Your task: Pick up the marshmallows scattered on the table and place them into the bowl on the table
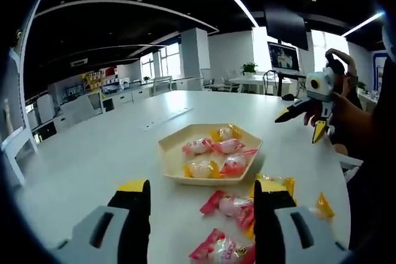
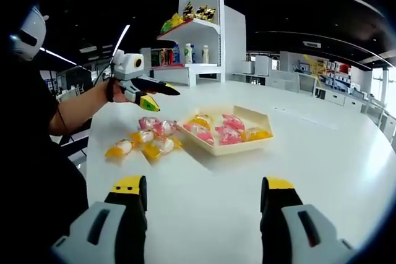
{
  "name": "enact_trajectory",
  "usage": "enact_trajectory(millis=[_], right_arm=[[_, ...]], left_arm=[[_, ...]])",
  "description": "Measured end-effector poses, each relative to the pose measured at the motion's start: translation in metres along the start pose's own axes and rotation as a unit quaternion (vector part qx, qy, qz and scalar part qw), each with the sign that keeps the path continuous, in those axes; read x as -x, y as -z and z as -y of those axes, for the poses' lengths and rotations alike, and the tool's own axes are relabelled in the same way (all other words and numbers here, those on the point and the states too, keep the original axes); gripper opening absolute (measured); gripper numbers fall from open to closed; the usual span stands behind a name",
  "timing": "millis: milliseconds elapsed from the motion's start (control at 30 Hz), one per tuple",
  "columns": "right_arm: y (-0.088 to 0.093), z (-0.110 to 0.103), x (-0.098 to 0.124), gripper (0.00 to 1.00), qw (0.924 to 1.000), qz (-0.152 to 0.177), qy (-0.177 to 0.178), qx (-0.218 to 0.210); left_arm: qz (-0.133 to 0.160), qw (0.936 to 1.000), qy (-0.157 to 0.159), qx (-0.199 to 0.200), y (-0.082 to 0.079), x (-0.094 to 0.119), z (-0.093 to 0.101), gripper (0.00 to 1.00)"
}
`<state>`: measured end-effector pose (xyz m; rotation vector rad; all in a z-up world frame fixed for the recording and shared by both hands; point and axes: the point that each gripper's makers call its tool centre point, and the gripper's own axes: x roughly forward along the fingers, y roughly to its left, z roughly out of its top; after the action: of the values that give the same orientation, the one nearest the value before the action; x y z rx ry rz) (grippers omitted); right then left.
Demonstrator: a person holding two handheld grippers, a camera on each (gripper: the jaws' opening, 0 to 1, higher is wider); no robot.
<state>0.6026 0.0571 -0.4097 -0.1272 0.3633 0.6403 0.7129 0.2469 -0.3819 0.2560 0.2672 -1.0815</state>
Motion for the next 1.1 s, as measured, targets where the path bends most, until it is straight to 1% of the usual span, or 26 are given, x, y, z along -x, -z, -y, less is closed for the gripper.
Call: enact_trajectory(millis=[267,400,500,567,700,867,1100], right_arm=[[0.001,-0.002,0.000,0.74,1.0000,-0.001,-0.002,0.001],[0.002,-0.002,0.000,0.74,1.0000,-0.002,-0.003,0.001],[0.003,-0.002,0.000,0.74,1.0000,-0.004,-0.002,0.001],[0.002,-0.002,0.000,0.74,1.0000,-0.003,-0.002,0.000],[0.003,-0.003,-0.001,0.74,1.0000,-0.004,-0.003,0.001],[0.003,-0.003,-0.001,0.74,1.0000,-0.004,-0.005,0.001],[0.002,0.001,0.000,0.75,1.0000,0.000,0.002,-0.007]], left_arm=[[-0.014,0.9998,0.004,-0.013,0.005,0.005,0.001,0.67],[-0.009,0.9999,0.008,-0.008,0.004,0.010,0.002,0.67],[-0.024,0.9994,0.011,-0.022,0.010,0.011,0.004,0.66],[-0.027,0.9993,0.011,-0.025,0.012,0.012,0.005,0.65],[-0.023,0.9993,0.016,-0.023,0.012,0.013,0.008,0.64],[-0.031,0.9990,0.012,-0.031,0.016,0.017,0.004,0.64],[-0.028,0.9993,0.012,-0.020,0.016,0.024,-0.001,0.64]])
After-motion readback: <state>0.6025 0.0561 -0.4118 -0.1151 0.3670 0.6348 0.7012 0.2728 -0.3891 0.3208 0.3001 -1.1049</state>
